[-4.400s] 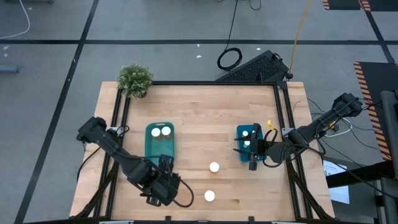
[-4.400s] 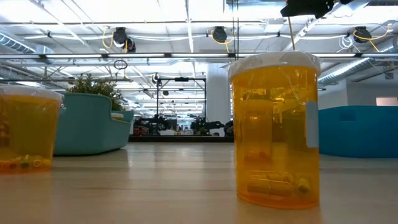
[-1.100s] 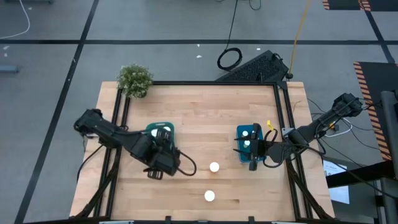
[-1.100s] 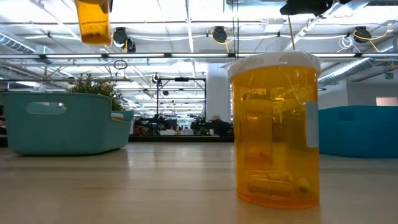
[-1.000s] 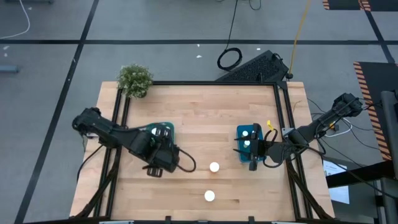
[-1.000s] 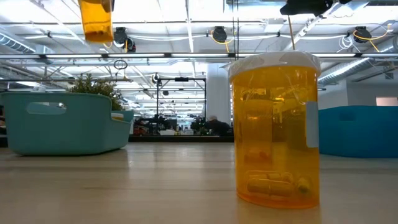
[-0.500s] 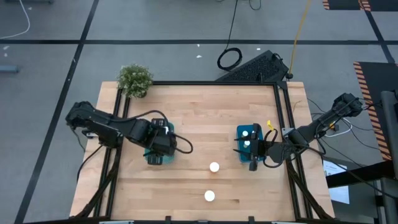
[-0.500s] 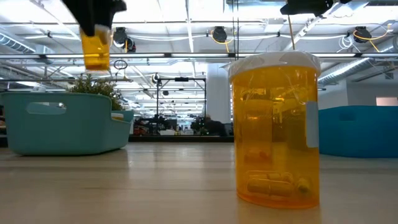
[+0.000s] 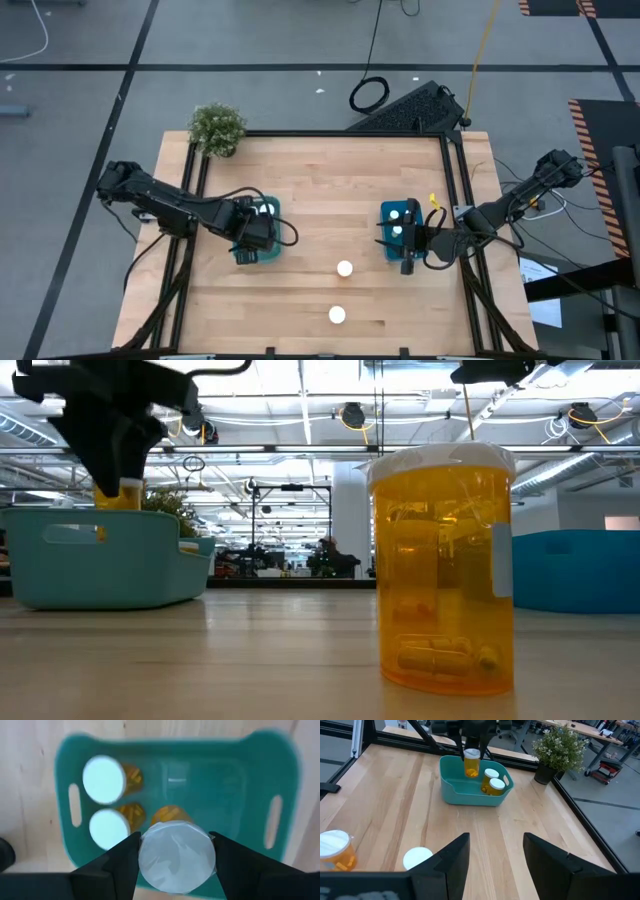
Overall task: Pick and place medicine bottles into bin by pill shape (circle, oval)
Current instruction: Put the big orange capsule bottle into the green bin
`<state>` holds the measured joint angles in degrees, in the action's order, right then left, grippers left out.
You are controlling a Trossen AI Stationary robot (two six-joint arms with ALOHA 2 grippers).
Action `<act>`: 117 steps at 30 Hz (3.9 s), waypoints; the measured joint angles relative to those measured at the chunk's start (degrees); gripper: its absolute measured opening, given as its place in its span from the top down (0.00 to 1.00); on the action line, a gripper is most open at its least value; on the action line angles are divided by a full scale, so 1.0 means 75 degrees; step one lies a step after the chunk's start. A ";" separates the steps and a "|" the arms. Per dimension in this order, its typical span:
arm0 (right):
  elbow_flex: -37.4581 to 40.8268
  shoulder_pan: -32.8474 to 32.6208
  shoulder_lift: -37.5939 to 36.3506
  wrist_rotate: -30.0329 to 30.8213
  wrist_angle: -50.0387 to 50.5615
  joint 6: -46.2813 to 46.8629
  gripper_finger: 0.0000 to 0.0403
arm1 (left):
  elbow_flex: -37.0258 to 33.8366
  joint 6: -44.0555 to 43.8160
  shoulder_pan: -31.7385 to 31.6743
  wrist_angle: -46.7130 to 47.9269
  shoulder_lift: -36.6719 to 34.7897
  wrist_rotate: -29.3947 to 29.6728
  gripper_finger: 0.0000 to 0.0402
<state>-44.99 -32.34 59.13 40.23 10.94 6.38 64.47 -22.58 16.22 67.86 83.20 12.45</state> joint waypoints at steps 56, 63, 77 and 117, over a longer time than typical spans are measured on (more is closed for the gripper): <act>0.0000 0.0002 0.0003 -0.0187 -0.0060 0.0200 0.55 | -0.1514 -0.0010 -0.0445 -0.1351 0.0003 0.0072 0.25; 0.0000 0.0003 0.0310 -0.0997 -0.0075 0.0848 0.55 | -0.0796 0.0066 -0.0439 -0.1146 0.0003 0.0186 0.25; 0.0000 -0.0230 0.2996 -0.1992 -0.1415 0.2221 0.55 | 0.0212 0.0175 0.0159 -0.1280 0.0003 0.1447 0.25; -0.0003 -0.0346 0.6227 -0.0740 -0.3694 0.3055 0.55 | 0.0212 0.0958 0.0677 -0.2951 0.0003 0.1760 0.25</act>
<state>-45.01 -34.93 105.84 34.68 -16.76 29.30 66.06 -15.39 21.30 45.72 83.22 25.65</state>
